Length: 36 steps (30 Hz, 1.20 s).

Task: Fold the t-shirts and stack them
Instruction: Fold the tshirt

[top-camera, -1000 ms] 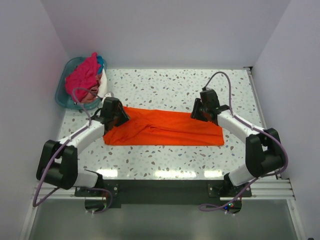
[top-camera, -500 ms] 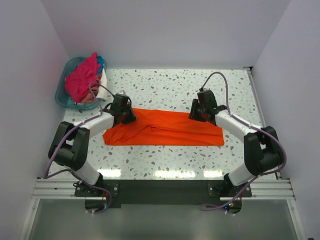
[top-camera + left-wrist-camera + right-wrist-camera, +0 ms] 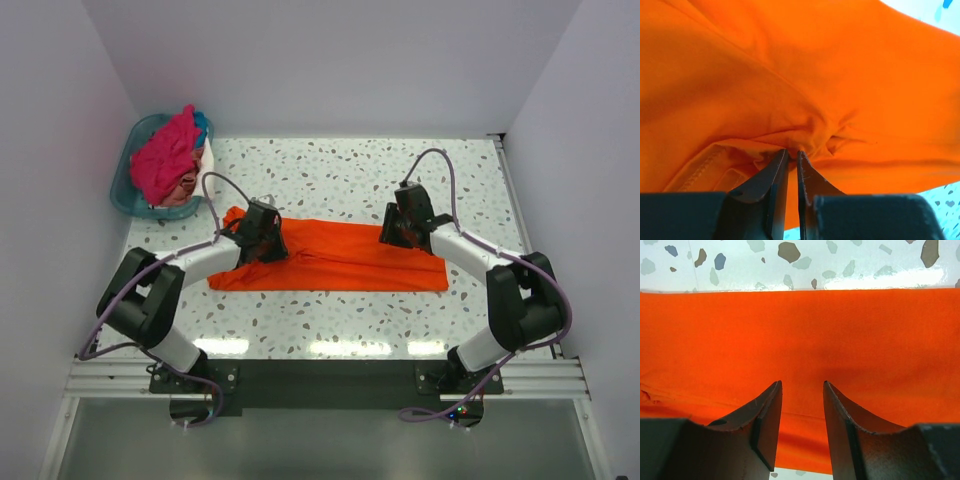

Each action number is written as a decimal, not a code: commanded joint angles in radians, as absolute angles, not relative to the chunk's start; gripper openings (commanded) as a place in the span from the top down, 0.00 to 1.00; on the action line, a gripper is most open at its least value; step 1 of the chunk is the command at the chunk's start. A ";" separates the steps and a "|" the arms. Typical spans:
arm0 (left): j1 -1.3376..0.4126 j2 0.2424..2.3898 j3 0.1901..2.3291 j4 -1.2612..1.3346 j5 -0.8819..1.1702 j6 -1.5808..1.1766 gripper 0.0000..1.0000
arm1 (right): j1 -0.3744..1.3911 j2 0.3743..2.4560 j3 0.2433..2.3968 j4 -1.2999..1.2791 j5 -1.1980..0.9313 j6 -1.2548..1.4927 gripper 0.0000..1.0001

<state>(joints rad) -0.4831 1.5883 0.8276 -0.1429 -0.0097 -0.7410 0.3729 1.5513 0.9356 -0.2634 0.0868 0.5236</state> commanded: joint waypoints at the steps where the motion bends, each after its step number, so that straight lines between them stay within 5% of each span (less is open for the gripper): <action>1: -0.512 1.532 0.805 -0.101 -0.006 -0.755 0.83 | 0.371 1.534 0.925 -0.206 0.103 0.522 0.58; 11: -0.577 1.428 0.773 -0.086 0.040 -0.762 0.85 | 0.371 1.537 0.919 -0.201 0.109 0.518 0.58; 17: -0.516 1.310 0.836 -0.224 -0.170 -0.753 0.80 | 0.371 1.536 0.919 -0.201 0.106 0.514 0.58; 22: -0.384 1.394 0.888 -0.258 -0.158 -0.695 0.85 | 0.371 1.532 0.920 -0.201 0.097 0.515 0.58; 36: -0.368 1.649 0.957 -0.233 -0.167 -0.692 0.88 | 0.373 1.509 0.931 -0.227 0.100 0.502 0.58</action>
